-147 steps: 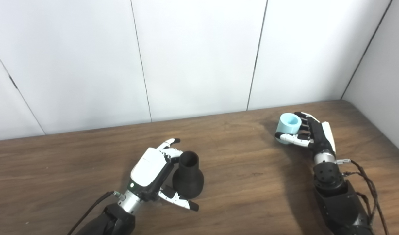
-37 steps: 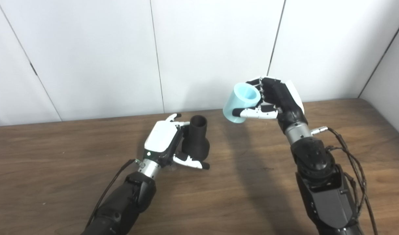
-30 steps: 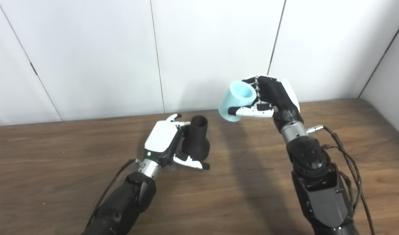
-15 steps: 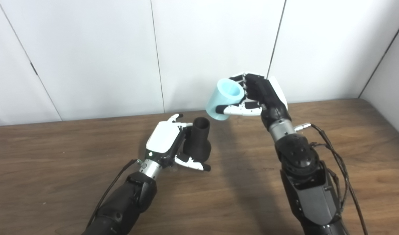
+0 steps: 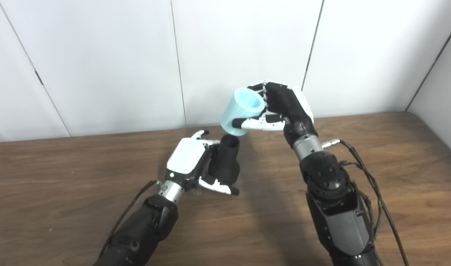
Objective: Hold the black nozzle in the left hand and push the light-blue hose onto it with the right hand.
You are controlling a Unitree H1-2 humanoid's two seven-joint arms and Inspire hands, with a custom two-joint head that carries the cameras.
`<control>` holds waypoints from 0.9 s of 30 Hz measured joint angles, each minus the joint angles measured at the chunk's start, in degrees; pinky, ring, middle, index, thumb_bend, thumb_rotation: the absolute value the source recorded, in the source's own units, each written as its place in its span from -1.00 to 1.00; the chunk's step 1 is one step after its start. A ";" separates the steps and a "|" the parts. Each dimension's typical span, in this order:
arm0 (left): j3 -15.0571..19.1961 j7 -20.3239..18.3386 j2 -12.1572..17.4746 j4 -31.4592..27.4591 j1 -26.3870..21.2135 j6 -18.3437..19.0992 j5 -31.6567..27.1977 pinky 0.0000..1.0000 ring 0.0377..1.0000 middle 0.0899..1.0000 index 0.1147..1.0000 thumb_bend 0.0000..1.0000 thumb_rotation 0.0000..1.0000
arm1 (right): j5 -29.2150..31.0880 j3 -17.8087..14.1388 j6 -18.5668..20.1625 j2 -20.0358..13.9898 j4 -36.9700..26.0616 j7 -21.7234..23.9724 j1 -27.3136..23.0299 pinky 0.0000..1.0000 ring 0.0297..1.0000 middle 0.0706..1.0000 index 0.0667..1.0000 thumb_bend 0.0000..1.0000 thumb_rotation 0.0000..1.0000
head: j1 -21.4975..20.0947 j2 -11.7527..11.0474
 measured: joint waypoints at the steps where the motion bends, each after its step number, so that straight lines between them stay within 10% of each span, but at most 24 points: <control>1: 0.01 0.00 0.00 0.00 0.00 0.00 0.01 0.74 -0.02 -0.23 -0.12 0.00 -1.00 | 0.00 0.08 0.43 0.05 0.00 0.00 -0.01 -0.35 -0.21 -0.14 -0.04 0.04 -1.00 | 0.09 0.00; 27: 1.11 -0.57 -0.23 0.35 0.00 0.00 0.04 0.77 -0.03 -0.26 -0.11 0.00 -1.00 | -0.57 0.57 2.93 -2.38 -1.26 2.67 -0.74 -0.31 -0.19 -0.14 -0.05 0.04 -1.00 | -0.79 -0.09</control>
